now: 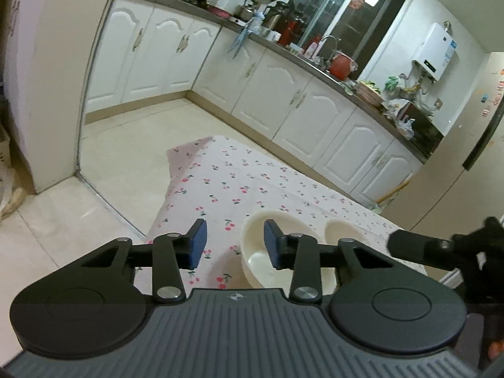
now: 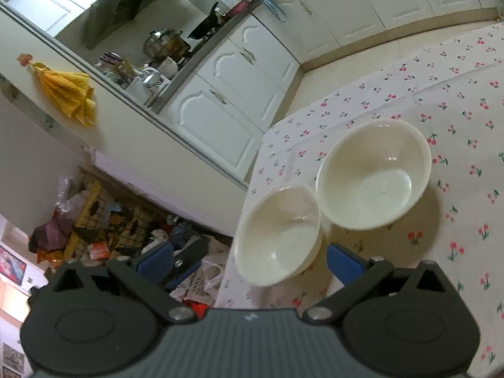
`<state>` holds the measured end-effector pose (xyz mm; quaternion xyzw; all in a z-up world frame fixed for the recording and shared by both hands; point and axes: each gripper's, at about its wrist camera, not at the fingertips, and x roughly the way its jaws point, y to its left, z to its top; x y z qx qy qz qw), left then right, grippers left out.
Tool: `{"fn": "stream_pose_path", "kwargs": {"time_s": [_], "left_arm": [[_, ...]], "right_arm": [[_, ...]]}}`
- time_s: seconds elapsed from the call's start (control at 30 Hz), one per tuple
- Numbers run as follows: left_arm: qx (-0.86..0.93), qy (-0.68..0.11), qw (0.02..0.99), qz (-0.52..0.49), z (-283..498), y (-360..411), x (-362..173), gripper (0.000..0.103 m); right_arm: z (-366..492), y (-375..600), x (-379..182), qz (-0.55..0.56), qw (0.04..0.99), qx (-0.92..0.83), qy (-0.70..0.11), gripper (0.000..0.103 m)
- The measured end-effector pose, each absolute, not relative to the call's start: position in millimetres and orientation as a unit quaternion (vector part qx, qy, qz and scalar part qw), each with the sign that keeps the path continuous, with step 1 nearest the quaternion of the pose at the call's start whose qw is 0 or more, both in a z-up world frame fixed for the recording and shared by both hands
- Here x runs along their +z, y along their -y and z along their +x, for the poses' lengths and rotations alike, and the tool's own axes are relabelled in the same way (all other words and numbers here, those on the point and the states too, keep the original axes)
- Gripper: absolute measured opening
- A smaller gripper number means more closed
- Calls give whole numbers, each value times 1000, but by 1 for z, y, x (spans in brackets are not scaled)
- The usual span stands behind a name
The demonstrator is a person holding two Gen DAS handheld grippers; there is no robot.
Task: Organize plates and bowls
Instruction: 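Move both tools to the nearer cream plastic bowl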
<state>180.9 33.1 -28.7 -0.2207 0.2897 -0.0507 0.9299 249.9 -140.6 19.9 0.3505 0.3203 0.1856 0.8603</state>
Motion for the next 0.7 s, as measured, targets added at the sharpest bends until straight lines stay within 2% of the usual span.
{"fn": "stream_pose_path", "kwargs": {"time_s": [0.2, 0.43, 0.57, 0.7], "left_arm": [[-47, -296, 929, -218, 183, -33, -30, 37], [-49, -301, 926, -221, 181, -32, -29, 38], [-46, -305, 925, -222, 183, -32, -31, 44], [-42, -309, 923, -224, 184, -34, -33, 48]], "right_arm": [[267, 144, 1, 365, 849, 167, -345, 102], [281, 144, -12, 382, 834, 162, -364, 94], [287, 137, -13, 368, 836, 153, -376, 85], [290, 133, -17, 364, 838, 151, -377, 83]]}}
